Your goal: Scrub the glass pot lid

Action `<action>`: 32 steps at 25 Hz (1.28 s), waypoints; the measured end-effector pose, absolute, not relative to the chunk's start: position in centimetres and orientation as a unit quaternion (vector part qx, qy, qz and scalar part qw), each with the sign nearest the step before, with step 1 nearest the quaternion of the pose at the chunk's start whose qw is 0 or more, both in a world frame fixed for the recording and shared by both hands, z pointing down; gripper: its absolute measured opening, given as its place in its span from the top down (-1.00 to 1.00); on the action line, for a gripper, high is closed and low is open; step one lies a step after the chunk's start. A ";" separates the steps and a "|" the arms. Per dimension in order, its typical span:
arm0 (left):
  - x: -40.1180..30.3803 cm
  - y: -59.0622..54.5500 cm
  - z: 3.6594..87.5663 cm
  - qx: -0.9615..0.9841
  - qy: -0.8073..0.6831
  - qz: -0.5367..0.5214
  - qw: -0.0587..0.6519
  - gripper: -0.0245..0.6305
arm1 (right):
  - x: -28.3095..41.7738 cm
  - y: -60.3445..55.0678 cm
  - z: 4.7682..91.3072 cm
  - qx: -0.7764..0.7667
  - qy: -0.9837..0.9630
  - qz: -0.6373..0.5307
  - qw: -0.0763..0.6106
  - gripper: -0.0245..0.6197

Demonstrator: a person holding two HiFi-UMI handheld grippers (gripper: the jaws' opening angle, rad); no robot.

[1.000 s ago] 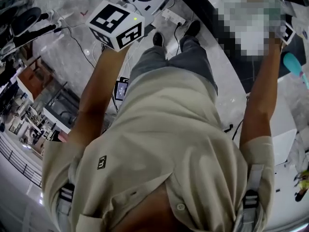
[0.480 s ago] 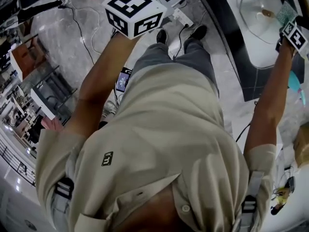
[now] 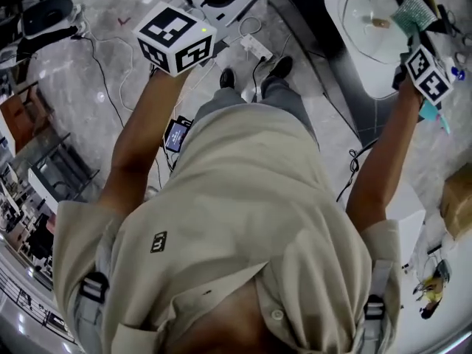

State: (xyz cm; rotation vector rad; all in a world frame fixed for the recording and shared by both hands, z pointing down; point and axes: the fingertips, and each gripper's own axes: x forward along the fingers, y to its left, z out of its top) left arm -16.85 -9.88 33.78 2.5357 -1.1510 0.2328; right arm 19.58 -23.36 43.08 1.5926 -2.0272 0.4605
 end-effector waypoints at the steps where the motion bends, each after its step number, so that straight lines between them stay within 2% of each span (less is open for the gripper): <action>1: -17.3 -9.5 33.4 0.895 -0.405 0.078 0.168 0.88 | 18.5 -22.5 41.1 0.585 -0.758 0.159 0.243 0.66; 11: -20.9 -6.2 31.8 0.910 -0.390 0.047 0.131 0.88 | 9.0 -10.2 26.7 0.549 -0.825 0.092 0.097 0.68; 18: -22.4 -3.6 32.3 0.920 -0.368 0.052 0.124 0.88 | 4.4 -2.9 25.8 0.532 -0.837 0.088 0.090 0.71; 32: -23.8 -1.3 34.5 0.929 -0.344 0.059 0.122 0.88 | 2.6 2.2 27.7 0.543 -0.830 0.090 0.089 0.71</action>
